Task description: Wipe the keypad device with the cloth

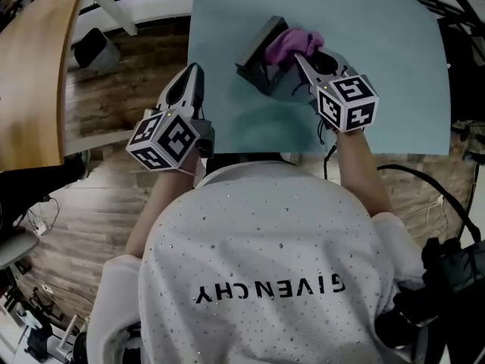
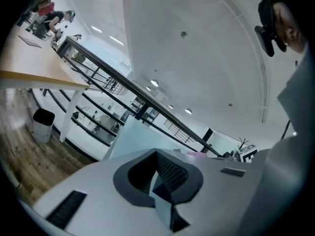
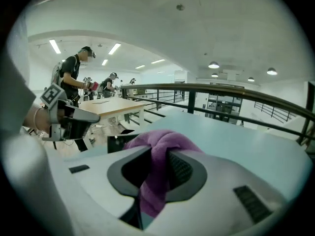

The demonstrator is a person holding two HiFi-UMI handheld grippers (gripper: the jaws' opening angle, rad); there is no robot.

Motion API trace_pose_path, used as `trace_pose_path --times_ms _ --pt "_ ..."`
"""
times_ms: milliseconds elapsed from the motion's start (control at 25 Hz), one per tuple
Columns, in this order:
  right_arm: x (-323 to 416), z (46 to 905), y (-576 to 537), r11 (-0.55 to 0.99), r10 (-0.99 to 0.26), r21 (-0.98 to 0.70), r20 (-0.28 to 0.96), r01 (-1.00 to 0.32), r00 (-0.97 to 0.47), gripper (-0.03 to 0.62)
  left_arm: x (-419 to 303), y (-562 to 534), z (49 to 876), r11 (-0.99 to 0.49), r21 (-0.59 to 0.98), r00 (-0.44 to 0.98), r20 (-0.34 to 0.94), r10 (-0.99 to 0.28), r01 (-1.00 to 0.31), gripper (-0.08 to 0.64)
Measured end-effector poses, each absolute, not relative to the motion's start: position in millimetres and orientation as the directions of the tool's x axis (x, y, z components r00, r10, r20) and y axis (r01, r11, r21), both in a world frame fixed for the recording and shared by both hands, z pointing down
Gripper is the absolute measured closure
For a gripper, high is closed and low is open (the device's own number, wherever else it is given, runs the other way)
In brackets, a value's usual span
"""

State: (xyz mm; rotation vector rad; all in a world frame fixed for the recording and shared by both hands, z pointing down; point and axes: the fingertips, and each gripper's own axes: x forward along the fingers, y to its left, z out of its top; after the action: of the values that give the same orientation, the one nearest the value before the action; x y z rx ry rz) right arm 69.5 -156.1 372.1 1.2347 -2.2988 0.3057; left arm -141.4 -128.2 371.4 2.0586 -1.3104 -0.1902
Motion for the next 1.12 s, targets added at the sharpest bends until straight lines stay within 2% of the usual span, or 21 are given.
trace_pose_path --times_ms 200,480,680,1120 --pt "0.0 332.8 -133.4 0.64 -0.698 0.111 0.498 -0.761 -0.514 0.52 -141.8 -144.9 363.4 -0.364 0.613 0.588 0.208 -0.782 -0.701 0.56" --pt "-75.9 326.8 -95.1 0.78 -0.577 0.11 0.507 -0.616 -0.641 0.52 -129.1 -143.2 338.7 -0.446 0.628 0.662 0.152 -0.734 -0.638 0.56" --pt "-63.2 366.0 -90.6 0.735 -0.592 0.111 0.585 -0.669 -0.554 0.518 -127.2 -134.1 340.6 -0.469 0.624 0.689 0.158 -0.707 -0.625 0.56" --pt "-17.2 410.5 -75.8 0.606 -0.61 -0.007 0.637 -0.795 -0.471 0.517 -131.0 -126.9 353.3 -0.467 0.631 0.703 0.181 -0.688 -0.619 0.56"
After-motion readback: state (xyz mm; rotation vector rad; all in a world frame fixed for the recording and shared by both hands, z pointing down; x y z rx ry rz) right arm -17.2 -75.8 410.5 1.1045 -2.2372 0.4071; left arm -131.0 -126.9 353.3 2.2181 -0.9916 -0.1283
